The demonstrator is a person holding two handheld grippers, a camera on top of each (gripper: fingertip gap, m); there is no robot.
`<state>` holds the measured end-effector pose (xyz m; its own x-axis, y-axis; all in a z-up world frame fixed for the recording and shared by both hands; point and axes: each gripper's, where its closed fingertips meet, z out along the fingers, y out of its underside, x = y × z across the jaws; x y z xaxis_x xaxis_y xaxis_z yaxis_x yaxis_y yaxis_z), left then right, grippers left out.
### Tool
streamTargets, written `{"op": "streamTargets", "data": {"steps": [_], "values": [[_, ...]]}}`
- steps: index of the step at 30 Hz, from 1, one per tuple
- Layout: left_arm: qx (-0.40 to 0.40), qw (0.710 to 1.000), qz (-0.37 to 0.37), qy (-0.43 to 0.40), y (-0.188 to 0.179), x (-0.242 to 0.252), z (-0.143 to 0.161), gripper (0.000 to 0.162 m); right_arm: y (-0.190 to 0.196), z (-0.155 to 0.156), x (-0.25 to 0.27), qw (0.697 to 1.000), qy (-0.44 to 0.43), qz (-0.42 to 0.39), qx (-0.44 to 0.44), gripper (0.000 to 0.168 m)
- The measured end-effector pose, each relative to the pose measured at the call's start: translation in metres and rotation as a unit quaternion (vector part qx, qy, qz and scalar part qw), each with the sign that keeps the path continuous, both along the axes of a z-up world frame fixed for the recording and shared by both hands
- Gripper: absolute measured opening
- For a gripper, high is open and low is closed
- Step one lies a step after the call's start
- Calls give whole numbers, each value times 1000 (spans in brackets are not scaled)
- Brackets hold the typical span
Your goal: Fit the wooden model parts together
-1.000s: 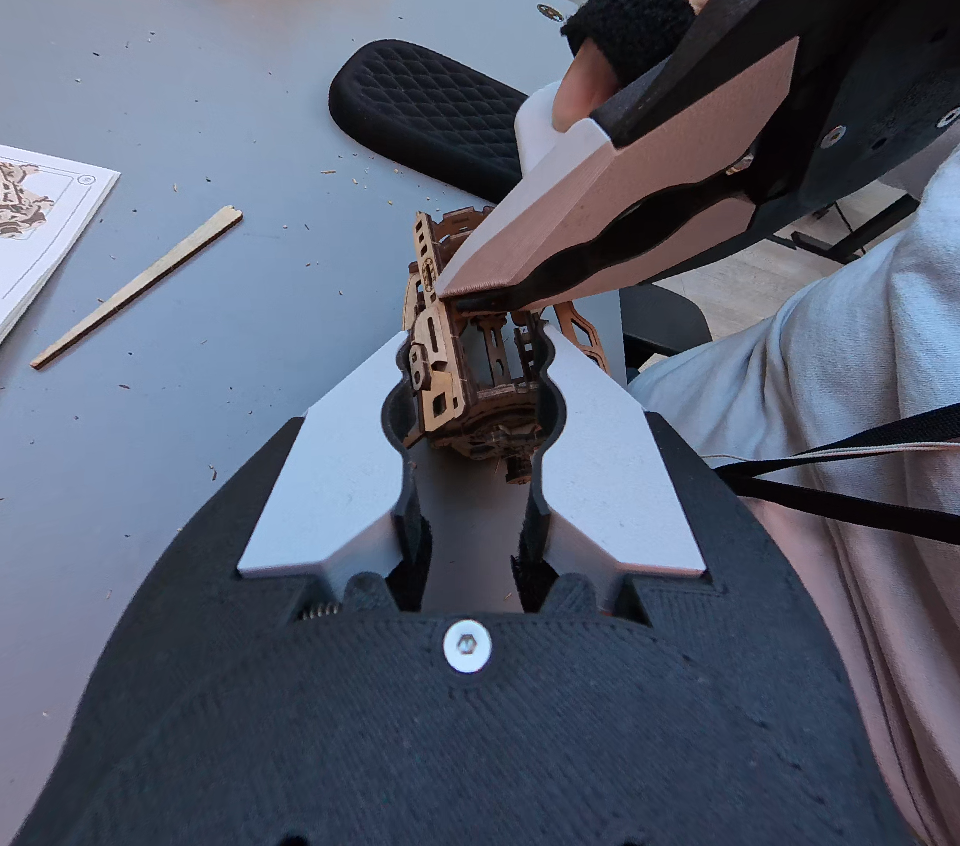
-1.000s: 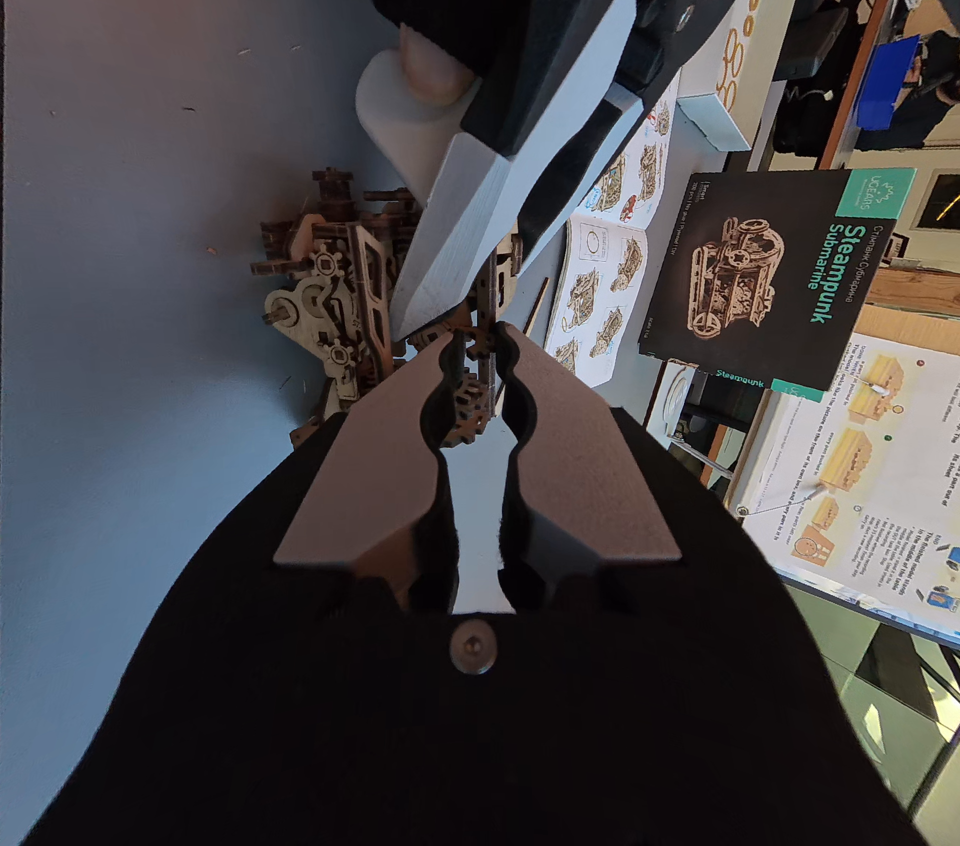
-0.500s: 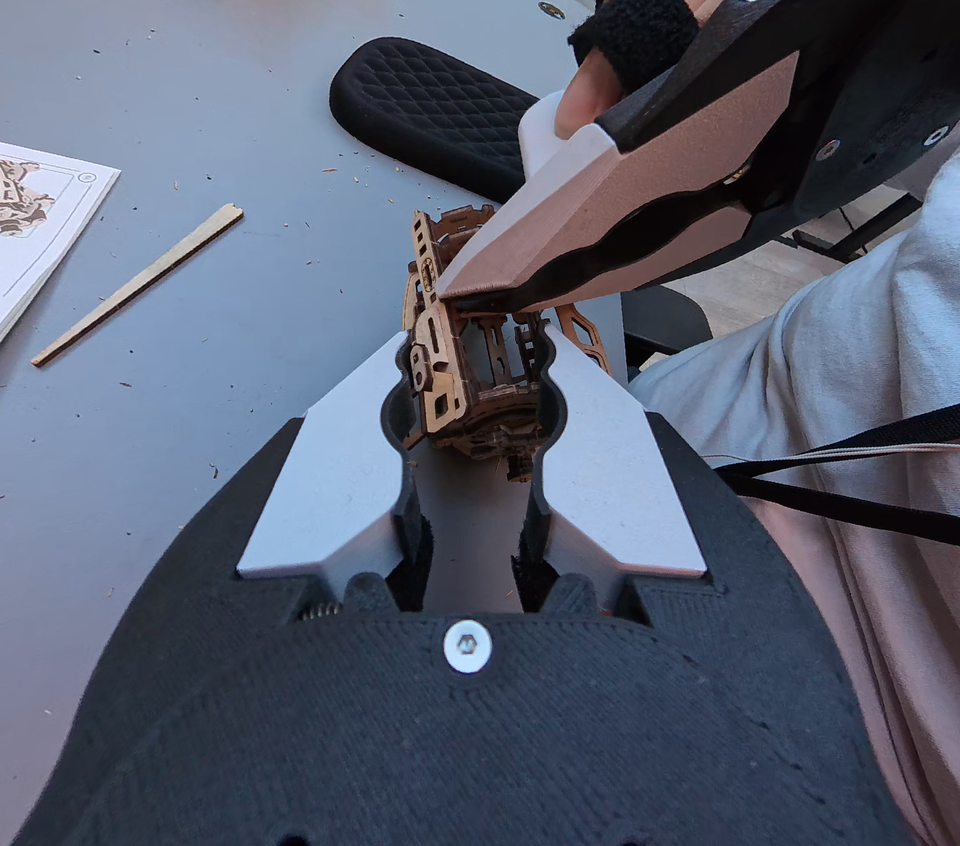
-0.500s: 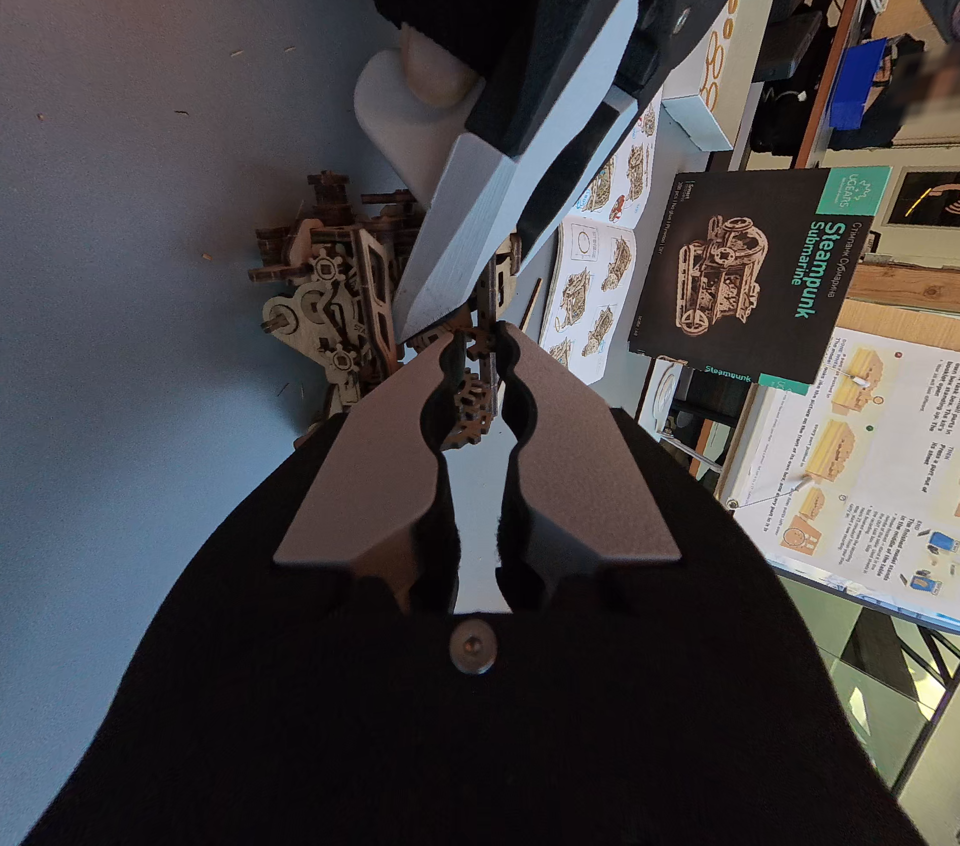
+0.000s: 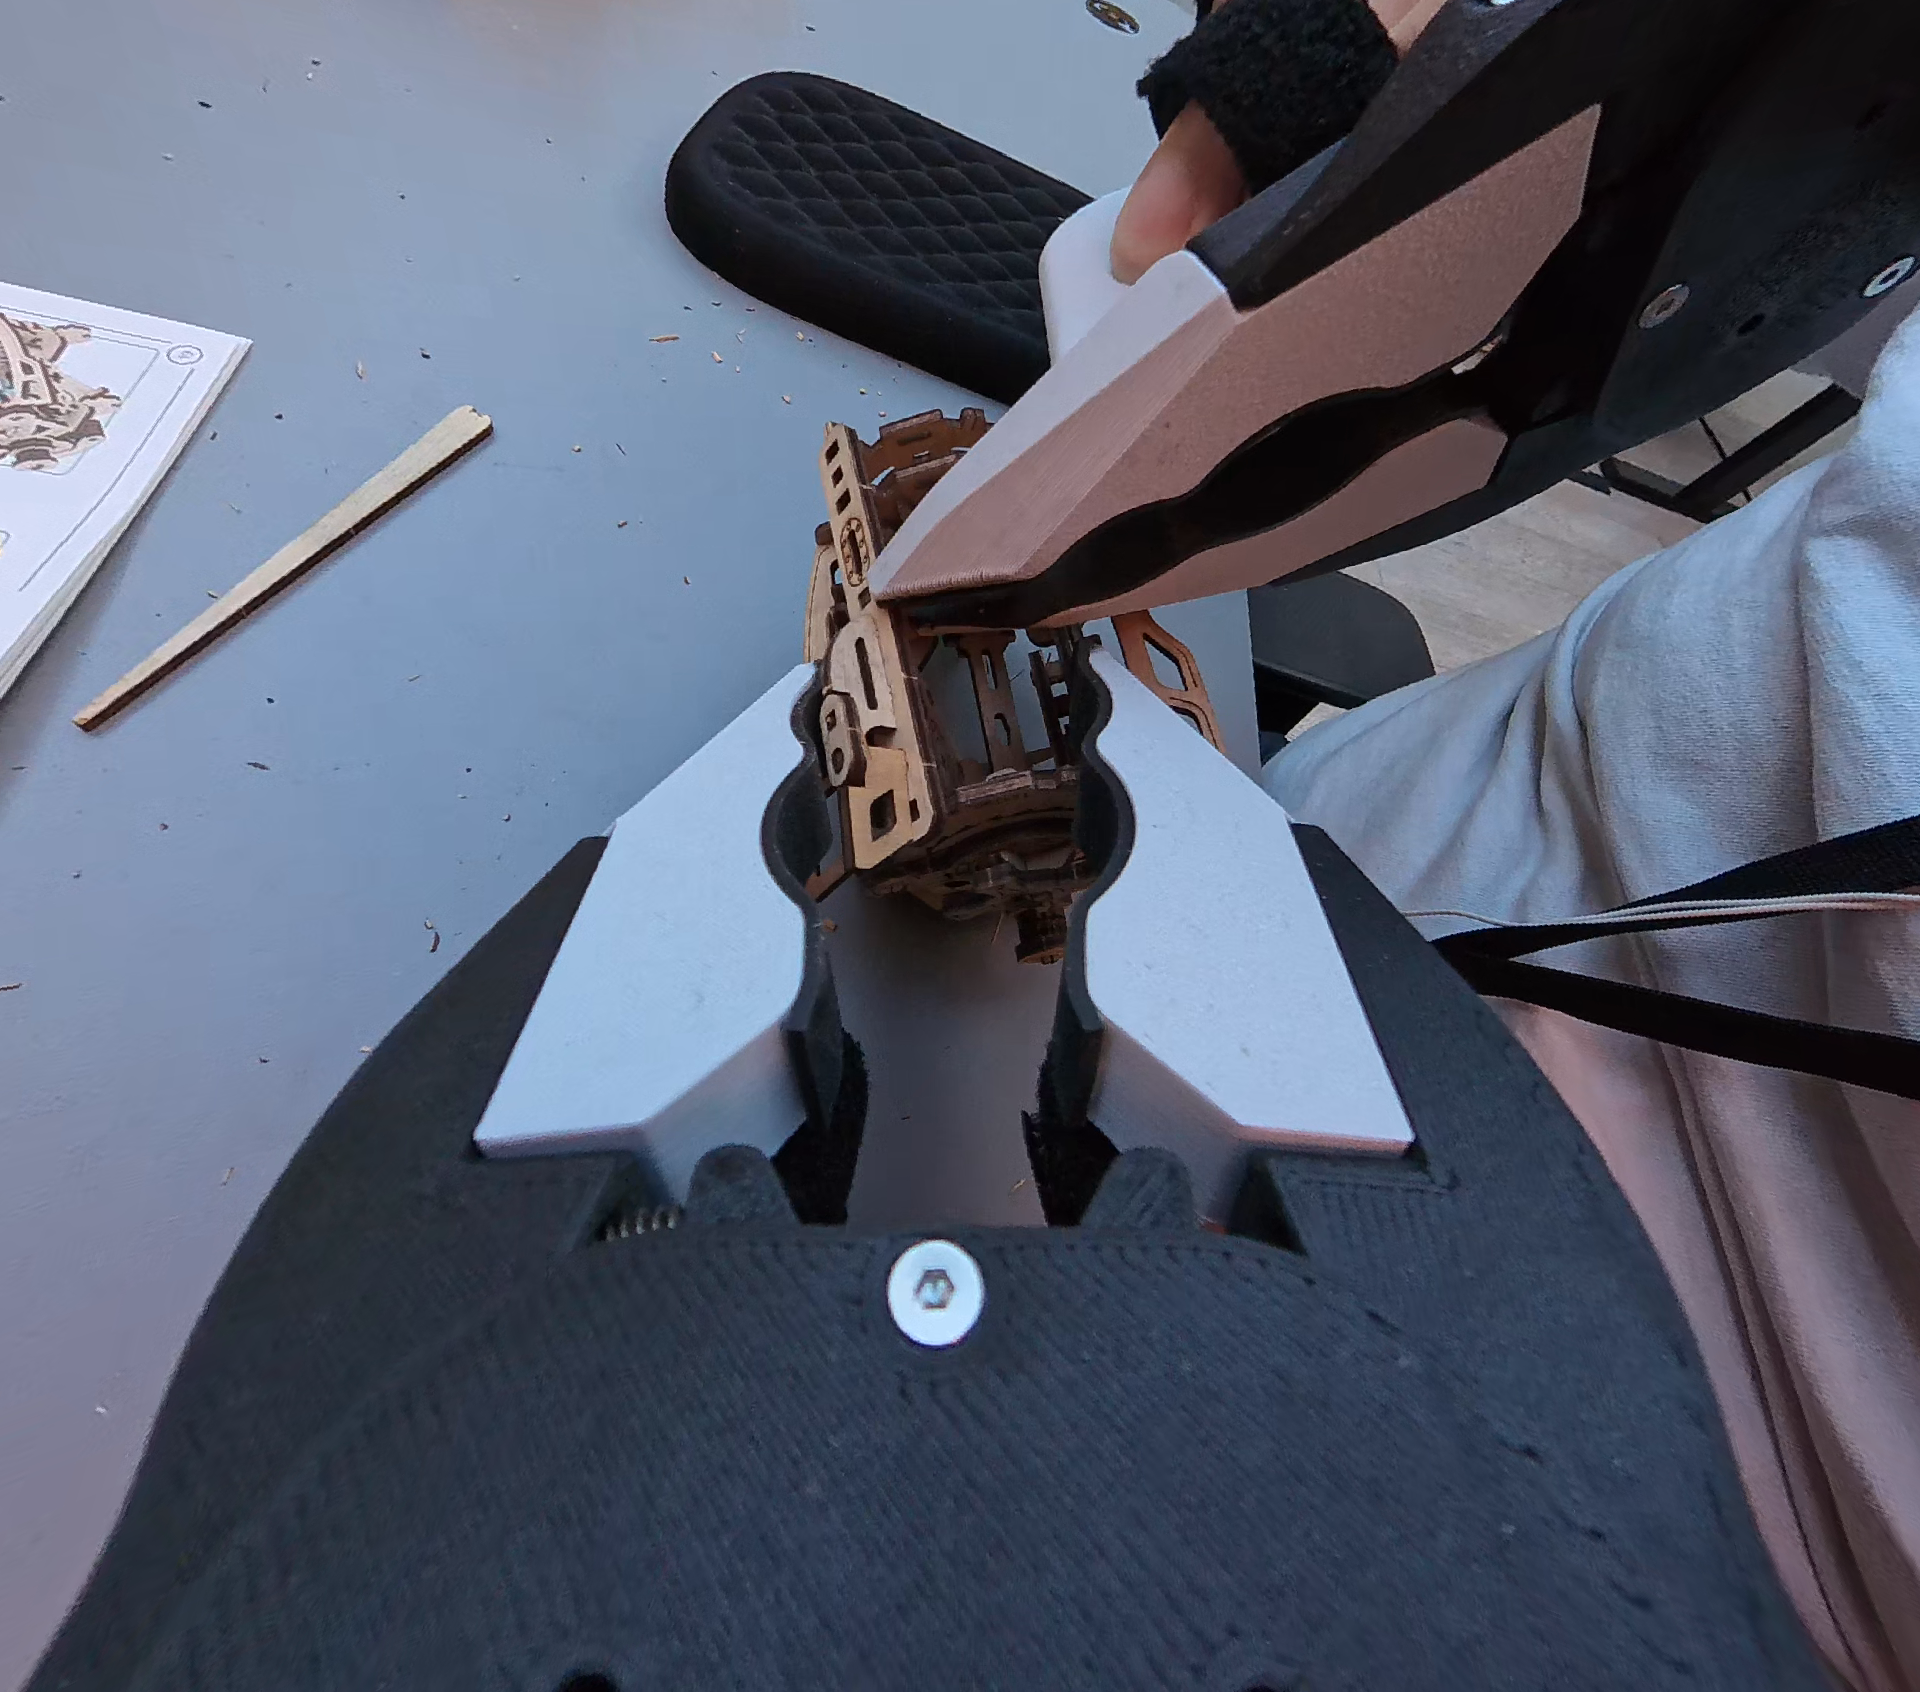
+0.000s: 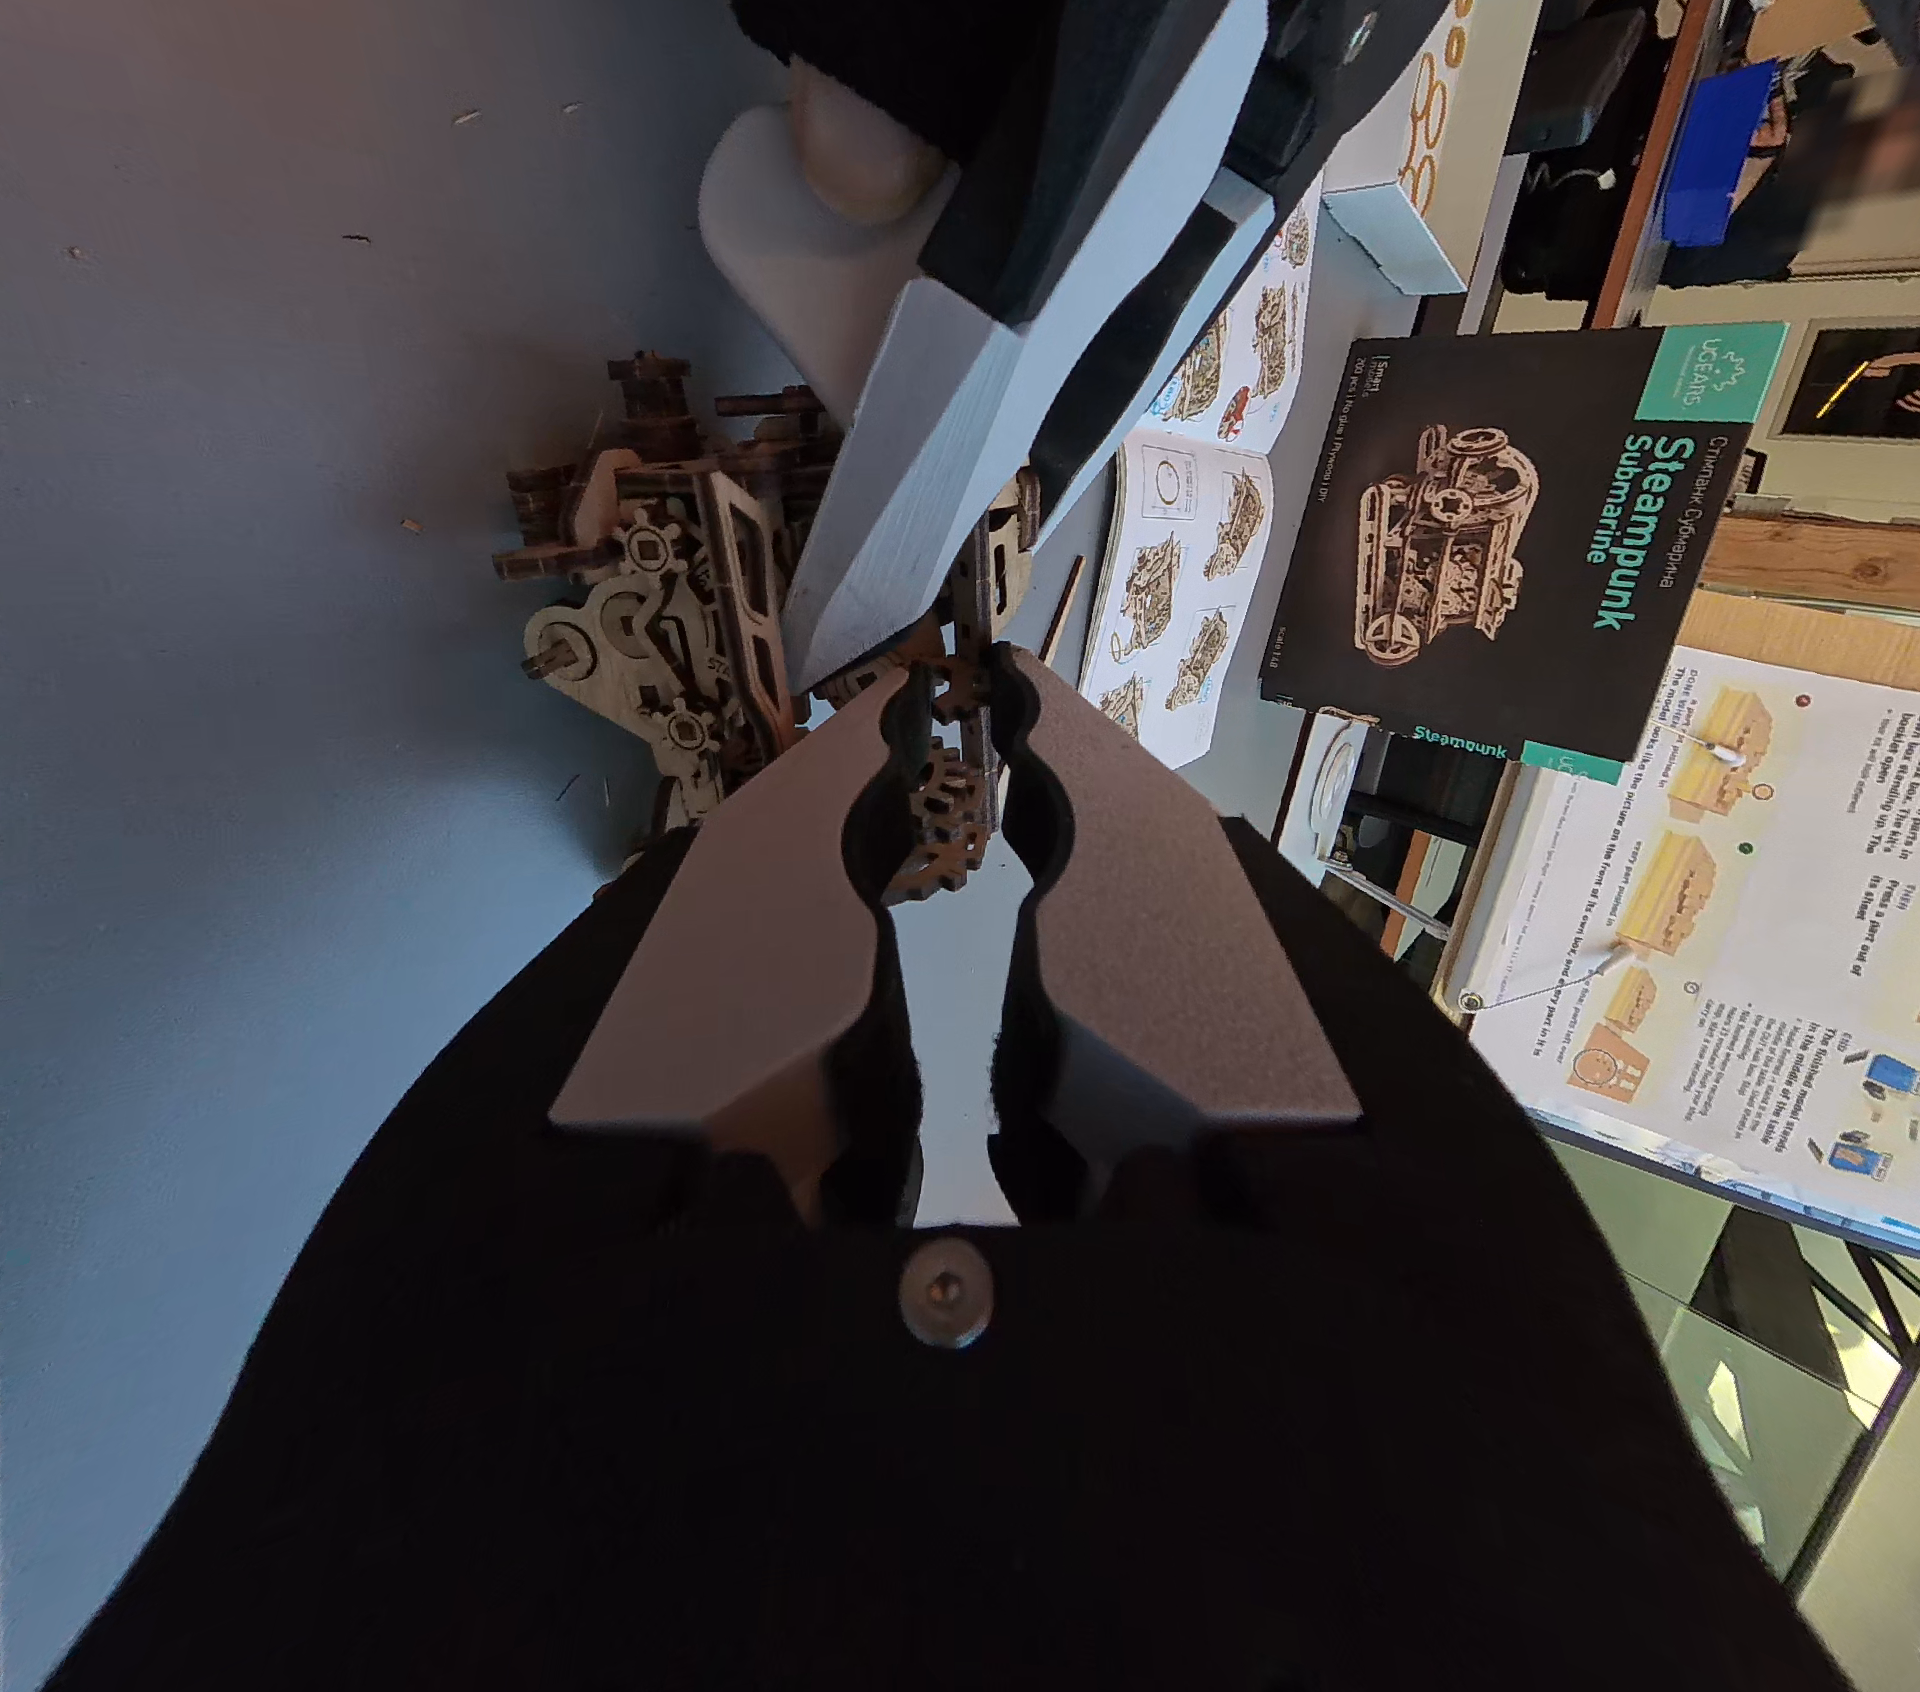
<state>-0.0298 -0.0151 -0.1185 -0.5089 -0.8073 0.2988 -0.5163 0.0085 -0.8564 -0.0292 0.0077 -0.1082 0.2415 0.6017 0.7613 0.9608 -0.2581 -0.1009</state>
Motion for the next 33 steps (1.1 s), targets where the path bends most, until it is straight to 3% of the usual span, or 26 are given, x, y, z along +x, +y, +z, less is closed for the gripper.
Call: {"op": "streamTargets", "data": {"steps": [19, 23, 28, 33], "values": [[3, 1000, 6, -4, 0, 1, 0, 43, 1, 0, -1, 1000, -2, -18, 6, 9], [-2, 1000, 8, -6, 4, 2, 1, 42, 4, 4, 1, 999, 32, -7, 3, 11], [-2, 1000, -7, -5, 0, 2, 2, 42, 0, 9, 10, 997, 75, -19, -14, 27], [1, 1000, -16, 1, 1, 2, 1, 42, -7, 14, 14, 989, 148, -21, -18, 28]]}}
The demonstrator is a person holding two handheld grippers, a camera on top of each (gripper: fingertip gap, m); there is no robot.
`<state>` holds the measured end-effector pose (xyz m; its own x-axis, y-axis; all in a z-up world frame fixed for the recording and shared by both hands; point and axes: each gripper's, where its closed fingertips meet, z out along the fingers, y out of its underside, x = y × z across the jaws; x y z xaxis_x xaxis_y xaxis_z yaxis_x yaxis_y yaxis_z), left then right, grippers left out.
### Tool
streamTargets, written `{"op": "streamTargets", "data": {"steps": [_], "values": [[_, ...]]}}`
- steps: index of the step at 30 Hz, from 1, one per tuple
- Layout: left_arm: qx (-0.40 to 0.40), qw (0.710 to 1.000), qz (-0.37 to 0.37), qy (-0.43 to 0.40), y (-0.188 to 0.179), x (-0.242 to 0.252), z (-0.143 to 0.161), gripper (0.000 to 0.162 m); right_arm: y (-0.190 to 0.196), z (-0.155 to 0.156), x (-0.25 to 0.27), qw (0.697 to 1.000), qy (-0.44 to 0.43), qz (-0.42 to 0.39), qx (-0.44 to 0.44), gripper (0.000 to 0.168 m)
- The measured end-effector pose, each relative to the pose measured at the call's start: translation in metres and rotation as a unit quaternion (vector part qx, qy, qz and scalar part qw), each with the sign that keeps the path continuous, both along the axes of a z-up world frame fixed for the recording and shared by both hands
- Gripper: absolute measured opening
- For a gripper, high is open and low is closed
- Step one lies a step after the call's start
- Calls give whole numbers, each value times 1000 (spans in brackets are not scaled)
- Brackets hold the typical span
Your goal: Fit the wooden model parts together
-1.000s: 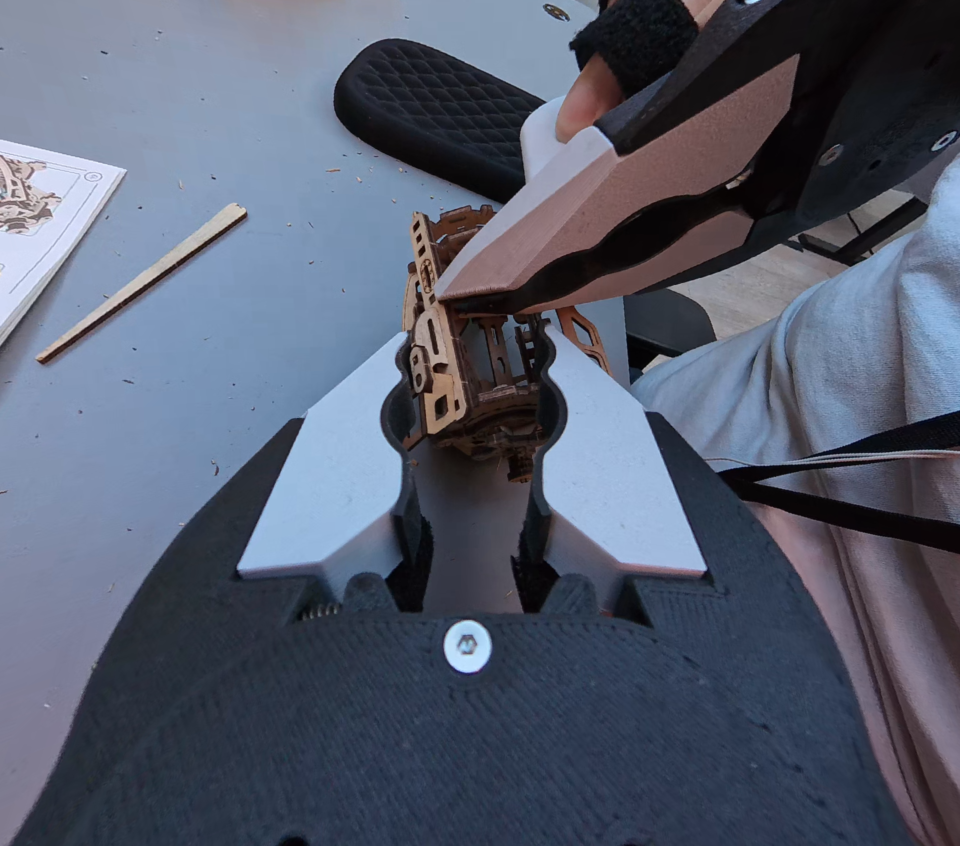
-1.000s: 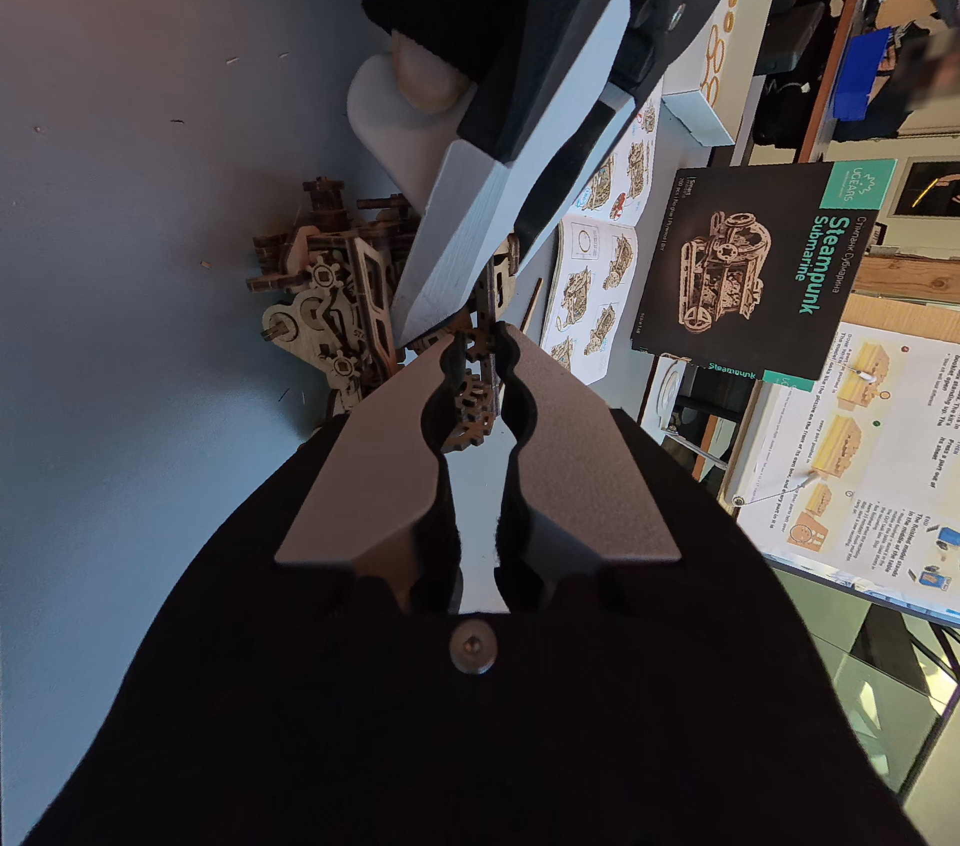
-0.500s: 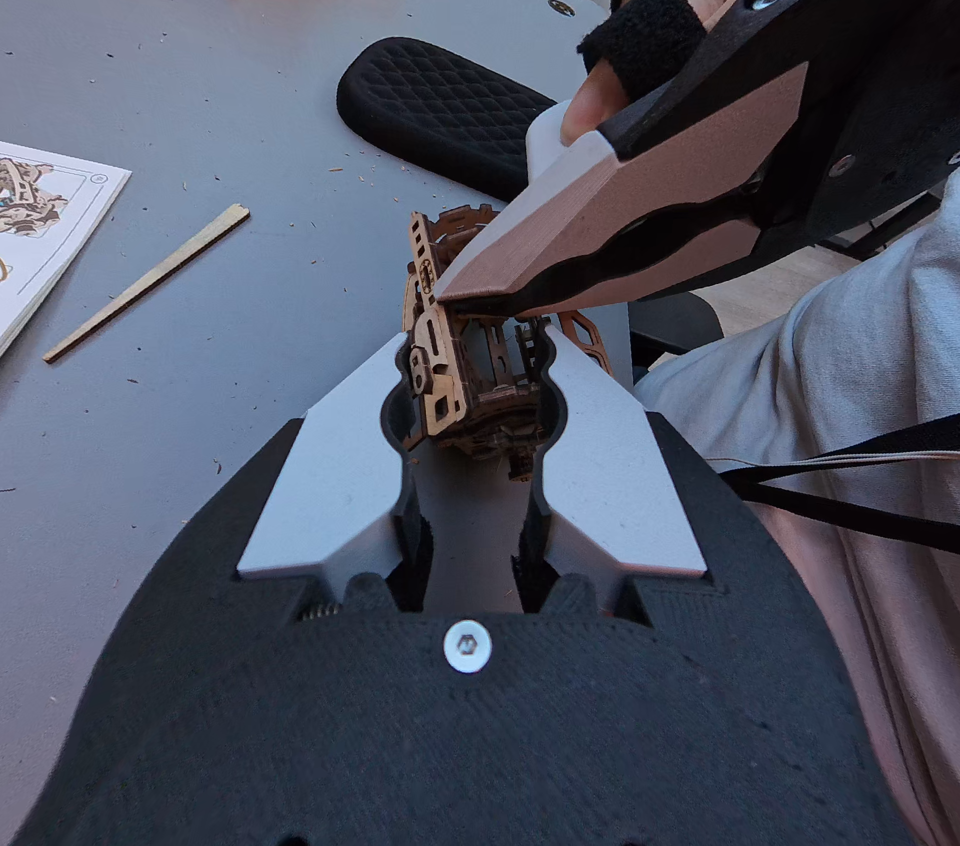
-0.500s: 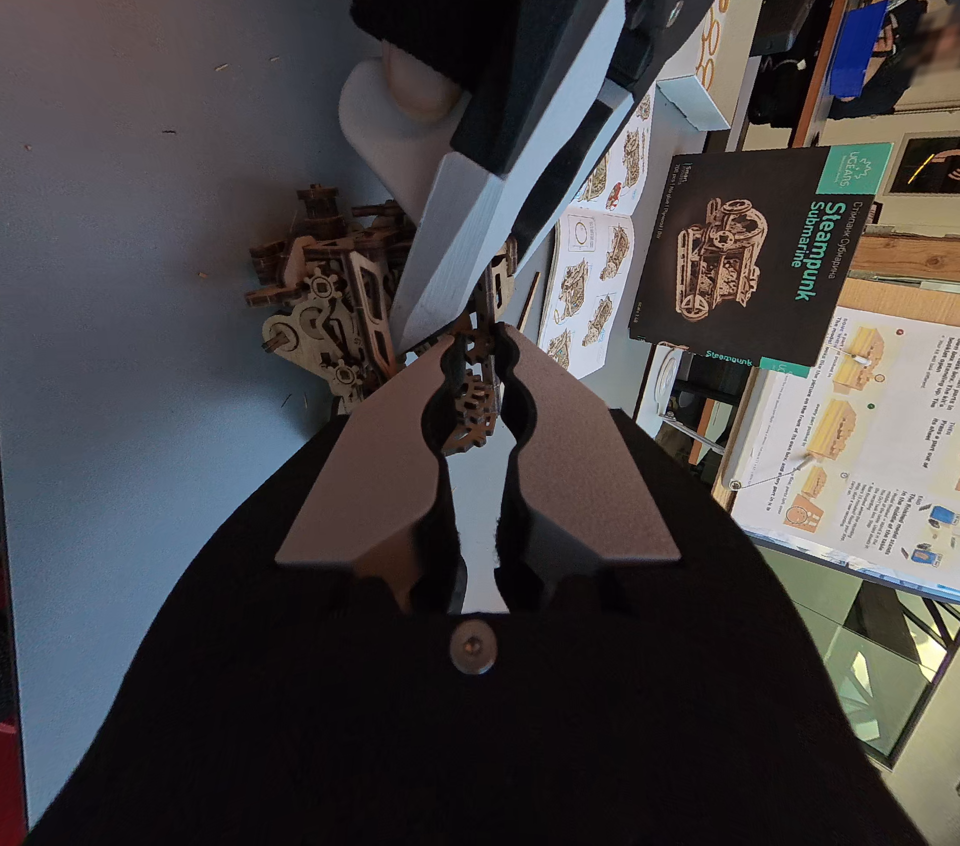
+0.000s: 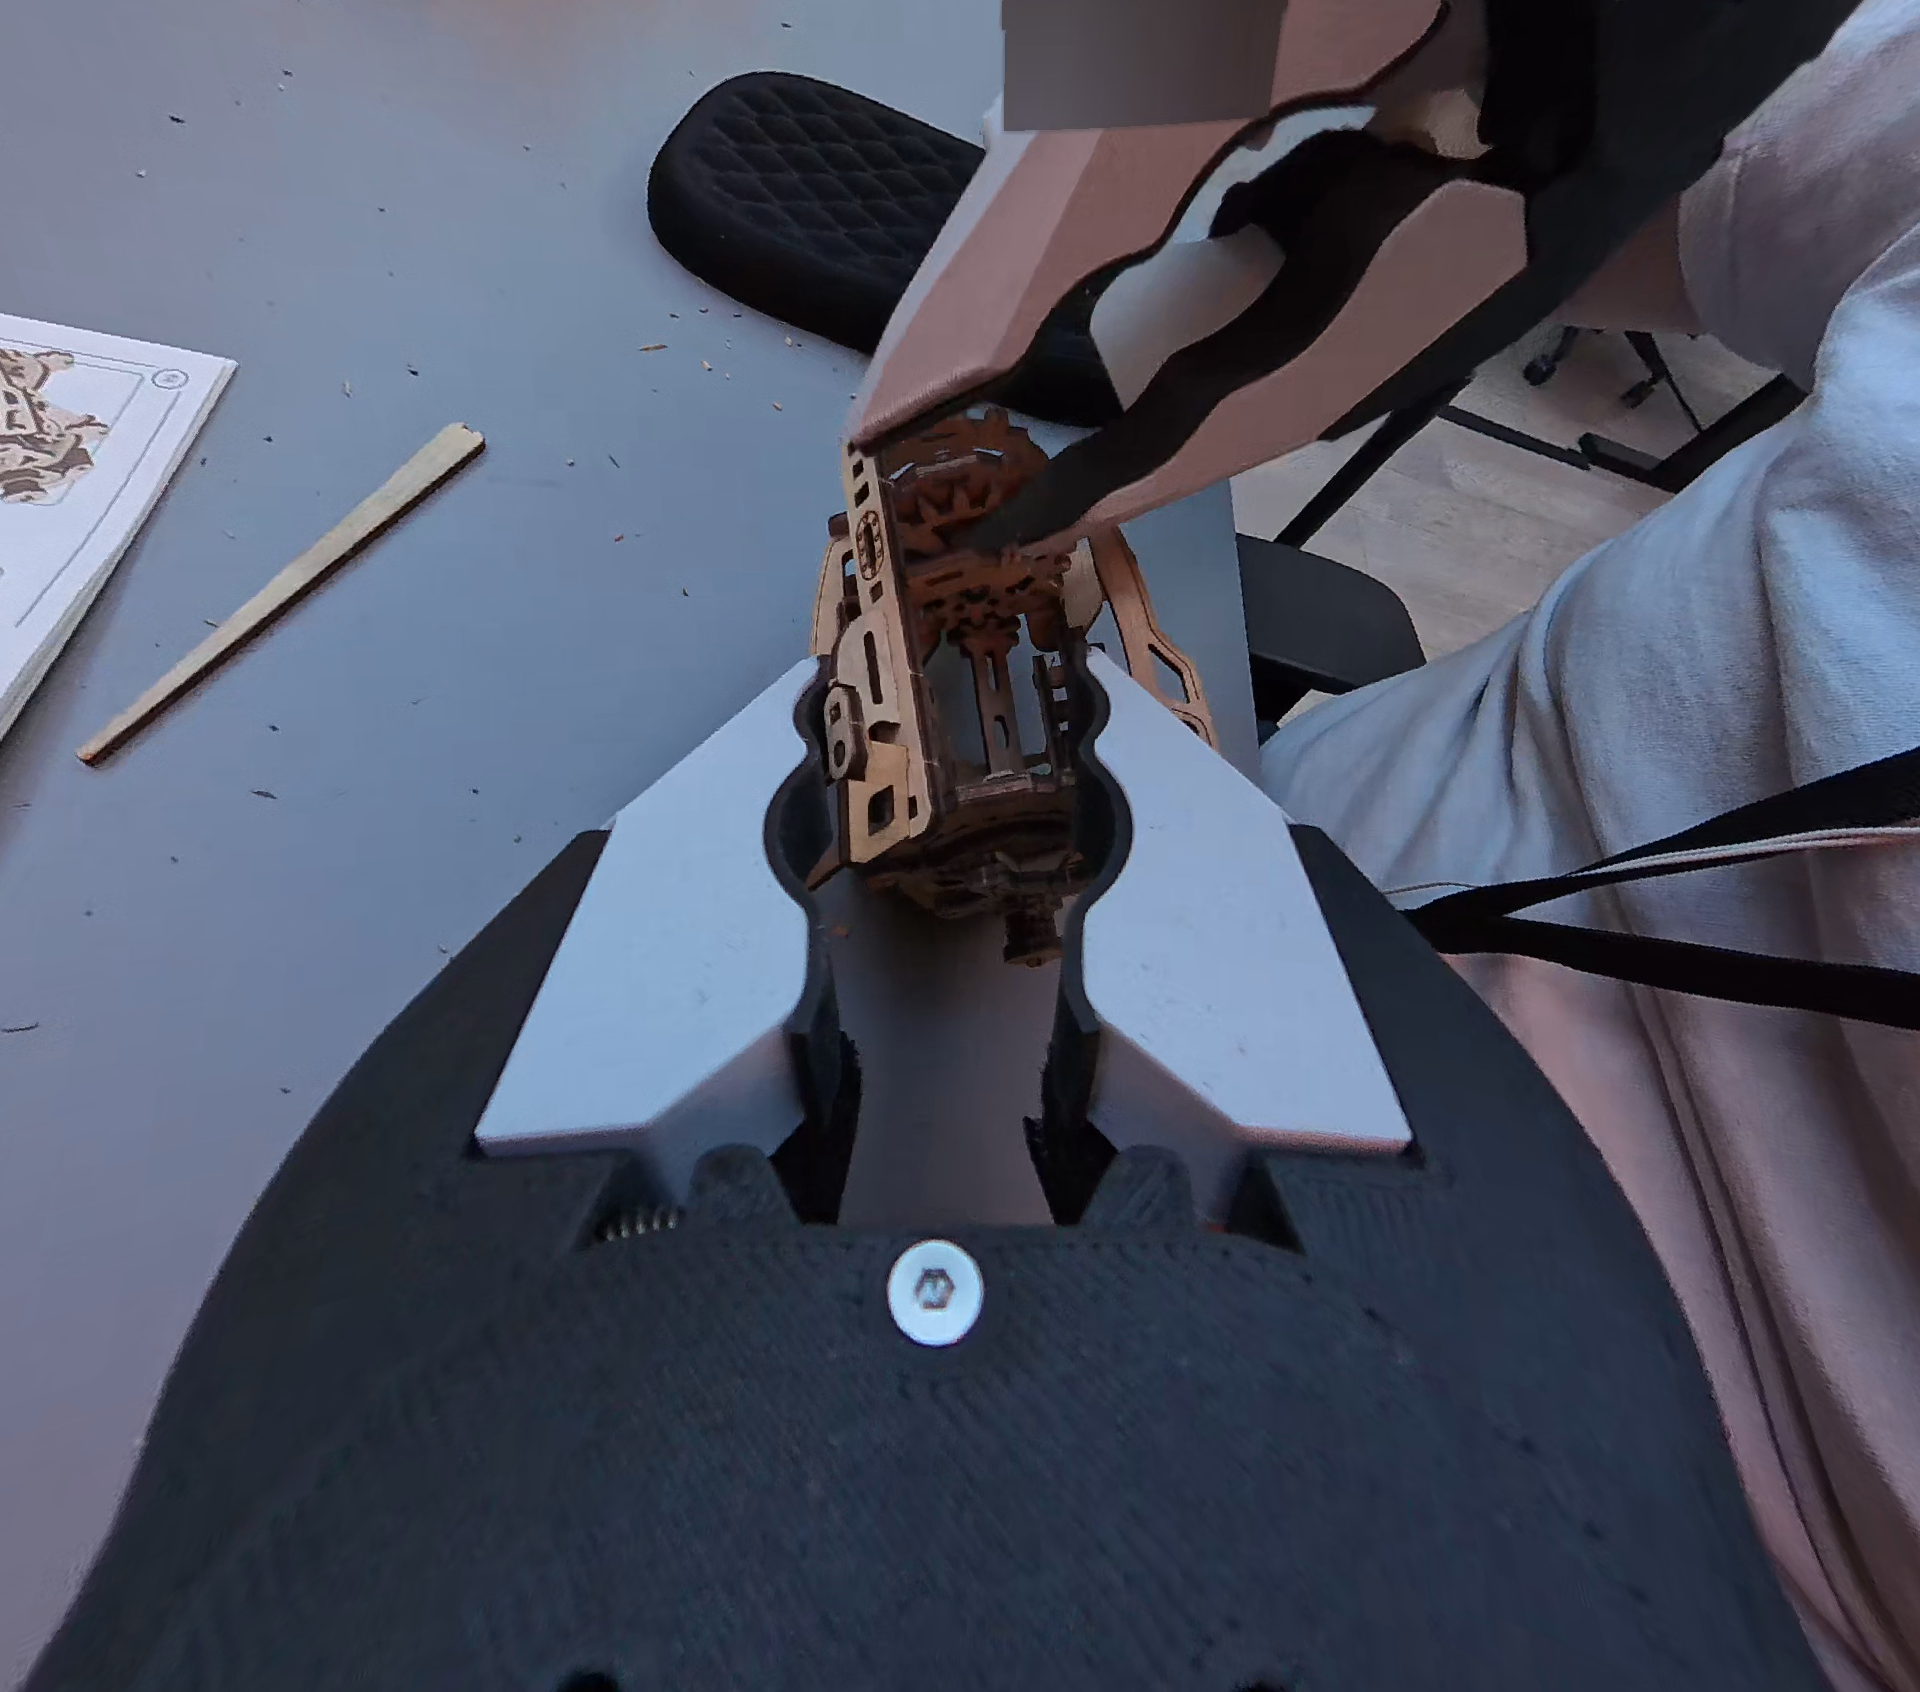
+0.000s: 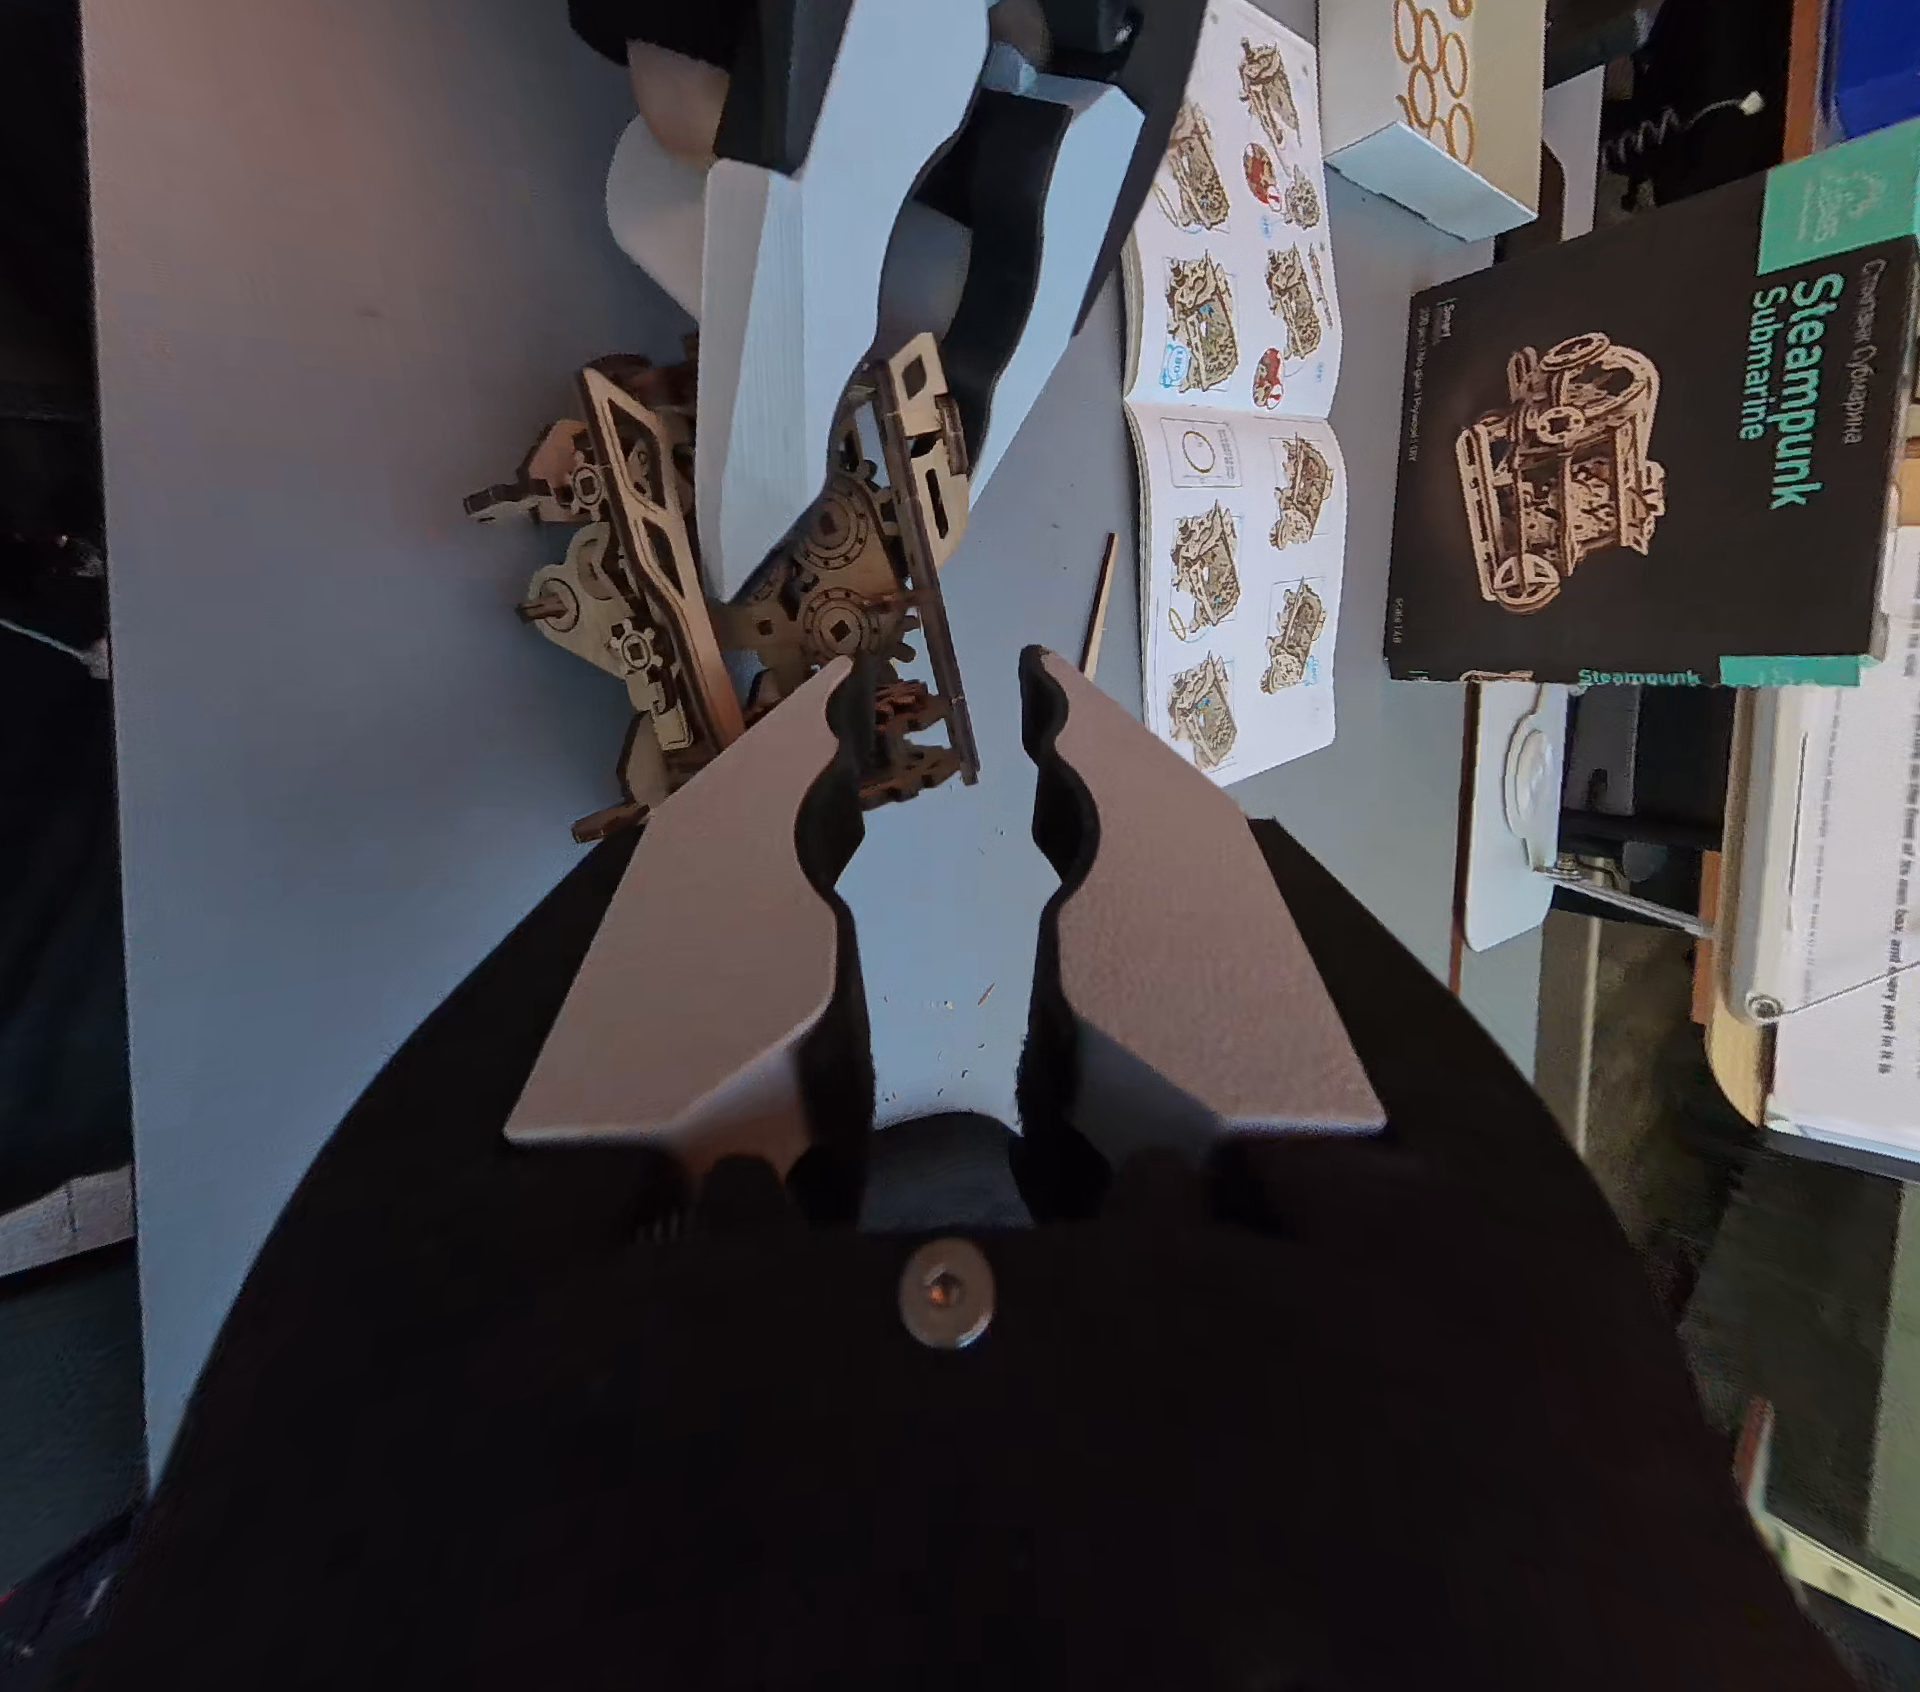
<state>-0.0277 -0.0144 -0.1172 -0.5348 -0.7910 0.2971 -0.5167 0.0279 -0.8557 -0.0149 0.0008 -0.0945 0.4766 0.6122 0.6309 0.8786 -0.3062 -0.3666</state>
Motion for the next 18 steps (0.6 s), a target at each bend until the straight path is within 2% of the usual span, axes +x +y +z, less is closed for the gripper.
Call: {"op": "streamTargets", "data": {"steps": [5, 7, 10, 14, 16, 18], "values": [[4, 1000, -10, 2, 1, -1, -1, 42, -6, 10, 2, 996, 85, 10, 15, 31], [3, 1000, -17, -1, 0, -1, 0, 42, -11, 11, 1, 988, 152, 20, 2, 33], [-5, 1000, -23, -2, -1, -1, 1, 40, -16, 16, 2, 961, 273, 47, -9, 41], [-28, 999, -26, 2, 0, -1, 1, 40, -23, 29, 8, 897, 437, 59, -33, 39], [-34, 999, -28, 1, 0, -2, 2, 40, -26, 29, 13, 883, 464, 58, -32, 37], [-51, 998, -30, -4, 0, -3, 7, 43, -31, 22, 12, 887, 455, 69, -34, 38]]}}
